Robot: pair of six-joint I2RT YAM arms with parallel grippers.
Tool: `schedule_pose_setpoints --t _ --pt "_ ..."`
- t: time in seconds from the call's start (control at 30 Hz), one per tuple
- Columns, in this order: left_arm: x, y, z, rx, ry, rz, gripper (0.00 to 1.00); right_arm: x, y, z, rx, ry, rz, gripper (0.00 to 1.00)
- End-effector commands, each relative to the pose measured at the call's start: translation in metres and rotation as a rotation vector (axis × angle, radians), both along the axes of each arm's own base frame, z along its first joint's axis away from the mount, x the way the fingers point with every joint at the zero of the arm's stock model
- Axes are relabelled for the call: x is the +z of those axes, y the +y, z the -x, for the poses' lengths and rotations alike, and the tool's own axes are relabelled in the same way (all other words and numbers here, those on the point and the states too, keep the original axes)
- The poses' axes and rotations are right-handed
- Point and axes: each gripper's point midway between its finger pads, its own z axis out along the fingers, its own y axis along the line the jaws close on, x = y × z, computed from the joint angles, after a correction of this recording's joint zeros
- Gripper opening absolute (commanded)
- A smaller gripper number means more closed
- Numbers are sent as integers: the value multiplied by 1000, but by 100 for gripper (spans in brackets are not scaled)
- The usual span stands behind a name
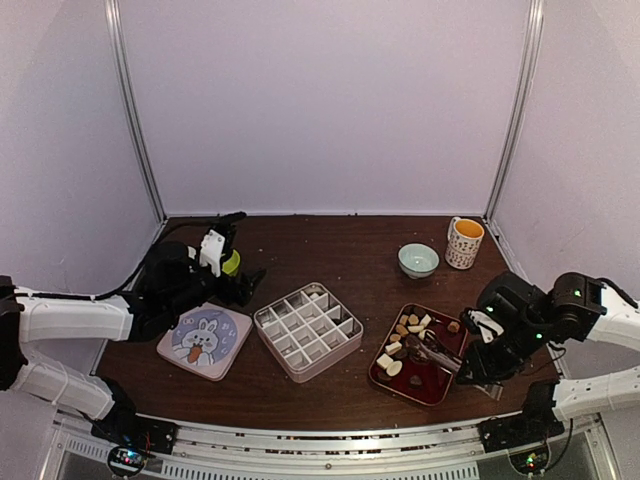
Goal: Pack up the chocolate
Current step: Pick up the fake chocolate from the plate.
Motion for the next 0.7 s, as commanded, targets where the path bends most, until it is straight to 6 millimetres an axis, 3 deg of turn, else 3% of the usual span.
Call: schedule_pose_setpoints --t 0.0,0.23,0.67 --pt "19 -6 -3 -14 -49 27 98 -1 -6 2 19 -2 28 31" --pt "19 -8 -3 -20 -48 28 98 2 -9 -1 14 -17 43 31" --pt "19 -7 -3 -17 -49 24 98 -4 4 -9 59 -15 62 31"
